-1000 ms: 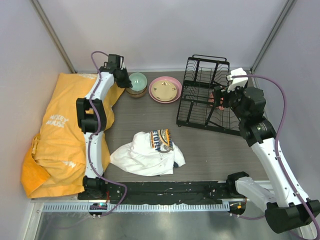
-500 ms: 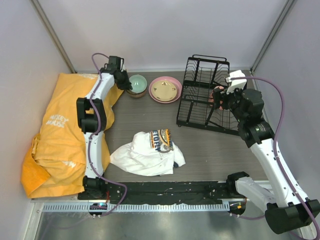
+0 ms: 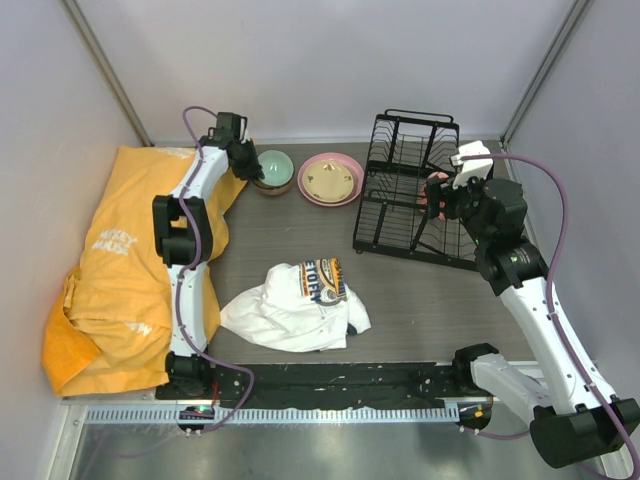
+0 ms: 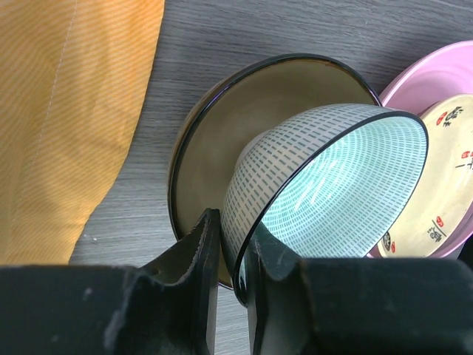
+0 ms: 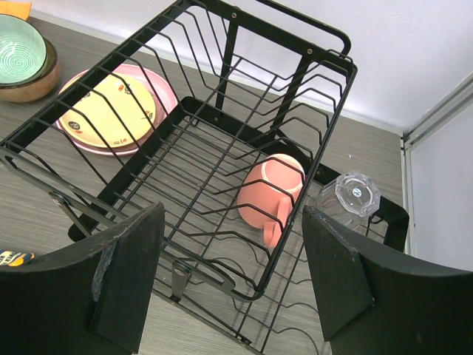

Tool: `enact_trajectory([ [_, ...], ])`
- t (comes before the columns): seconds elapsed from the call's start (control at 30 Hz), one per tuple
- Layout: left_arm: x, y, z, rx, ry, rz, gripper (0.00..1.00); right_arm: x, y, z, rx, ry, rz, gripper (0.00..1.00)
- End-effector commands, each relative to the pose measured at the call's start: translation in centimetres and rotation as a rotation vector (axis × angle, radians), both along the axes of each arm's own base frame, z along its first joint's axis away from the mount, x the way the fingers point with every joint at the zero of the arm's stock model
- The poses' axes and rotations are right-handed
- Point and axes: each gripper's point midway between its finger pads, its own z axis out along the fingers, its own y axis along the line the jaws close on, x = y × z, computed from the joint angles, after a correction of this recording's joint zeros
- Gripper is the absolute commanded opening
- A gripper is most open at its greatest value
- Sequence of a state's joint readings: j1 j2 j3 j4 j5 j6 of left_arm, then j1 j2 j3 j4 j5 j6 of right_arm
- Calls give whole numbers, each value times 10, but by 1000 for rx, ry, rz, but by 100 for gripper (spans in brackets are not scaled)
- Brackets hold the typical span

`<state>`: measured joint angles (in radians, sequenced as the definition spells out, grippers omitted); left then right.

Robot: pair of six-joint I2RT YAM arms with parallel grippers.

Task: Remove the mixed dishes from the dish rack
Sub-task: Place the bowl at the center of the board.

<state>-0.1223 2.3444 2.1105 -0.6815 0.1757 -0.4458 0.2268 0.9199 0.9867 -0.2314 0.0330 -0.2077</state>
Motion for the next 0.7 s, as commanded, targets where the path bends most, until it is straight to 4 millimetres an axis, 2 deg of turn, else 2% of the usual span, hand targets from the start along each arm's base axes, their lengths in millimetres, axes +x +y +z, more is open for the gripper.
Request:
enact_trajectory([
  [0.0, 10, -3, 21, -22, -71, -9, 22, -2, -4, 24, 11, -87, -13, 79],
  [0.43, 12, -4, 24, -18, -84, -16, 27, -3, -4, 22, 13, -90, -15, 79],
  [0.67, 15, -9, 21, -17, -83, -26, 34, -4, -5, 18, 4, -84, -19, 79],
])
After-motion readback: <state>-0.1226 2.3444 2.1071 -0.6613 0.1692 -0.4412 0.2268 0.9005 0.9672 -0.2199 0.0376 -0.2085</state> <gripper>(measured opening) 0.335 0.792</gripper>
